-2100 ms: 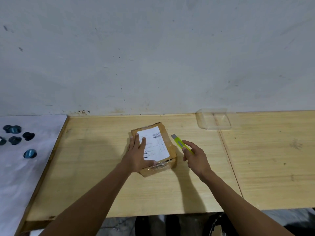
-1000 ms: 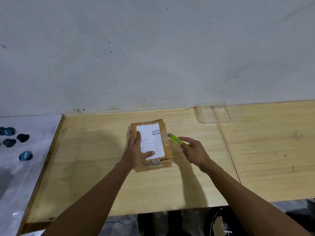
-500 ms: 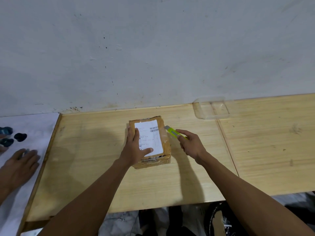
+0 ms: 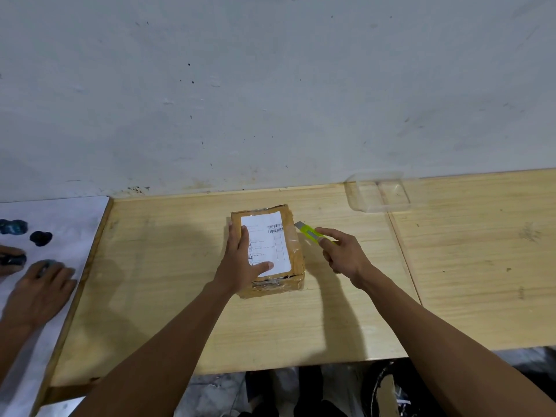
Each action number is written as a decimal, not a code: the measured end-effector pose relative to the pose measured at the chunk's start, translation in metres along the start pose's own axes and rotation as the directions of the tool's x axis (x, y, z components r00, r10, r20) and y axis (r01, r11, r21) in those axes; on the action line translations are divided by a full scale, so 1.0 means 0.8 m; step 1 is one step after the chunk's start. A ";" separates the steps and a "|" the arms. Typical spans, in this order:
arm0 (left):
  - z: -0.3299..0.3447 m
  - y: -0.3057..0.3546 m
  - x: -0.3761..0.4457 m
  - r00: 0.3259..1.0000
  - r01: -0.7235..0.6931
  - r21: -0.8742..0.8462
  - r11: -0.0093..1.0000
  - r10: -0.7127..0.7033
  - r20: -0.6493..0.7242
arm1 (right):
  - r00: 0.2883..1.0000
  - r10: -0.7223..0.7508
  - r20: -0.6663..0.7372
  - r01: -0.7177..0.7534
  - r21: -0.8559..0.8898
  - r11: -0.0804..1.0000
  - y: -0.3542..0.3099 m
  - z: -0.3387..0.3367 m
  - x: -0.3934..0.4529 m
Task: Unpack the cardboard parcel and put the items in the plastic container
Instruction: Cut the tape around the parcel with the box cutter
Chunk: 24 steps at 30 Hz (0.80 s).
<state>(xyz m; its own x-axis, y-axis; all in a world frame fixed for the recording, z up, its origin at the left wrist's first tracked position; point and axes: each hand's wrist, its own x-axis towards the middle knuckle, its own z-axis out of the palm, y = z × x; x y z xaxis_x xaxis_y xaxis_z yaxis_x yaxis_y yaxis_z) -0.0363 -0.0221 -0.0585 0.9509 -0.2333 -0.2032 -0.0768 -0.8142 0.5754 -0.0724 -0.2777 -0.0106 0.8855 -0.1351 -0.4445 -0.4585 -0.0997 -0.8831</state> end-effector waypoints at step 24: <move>-0.008 0.015 -0.012 0.998 0.056 0.100 0.993 -0.053 -0.036 | 0.997 -0.040 -0.064 0.032 -0.132 0.991 0.015 0.009 -0.014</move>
<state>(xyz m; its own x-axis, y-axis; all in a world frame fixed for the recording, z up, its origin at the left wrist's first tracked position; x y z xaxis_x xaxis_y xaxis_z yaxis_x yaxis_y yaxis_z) -0.0446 -0.0259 -0.0444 0.9638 -0.1710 -0.2048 -0.0530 -0.8751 0.4811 -0.0873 -0.2703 -0.0177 0.8966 -0.1942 -0.3979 -0.4362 -0.2330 -0.8692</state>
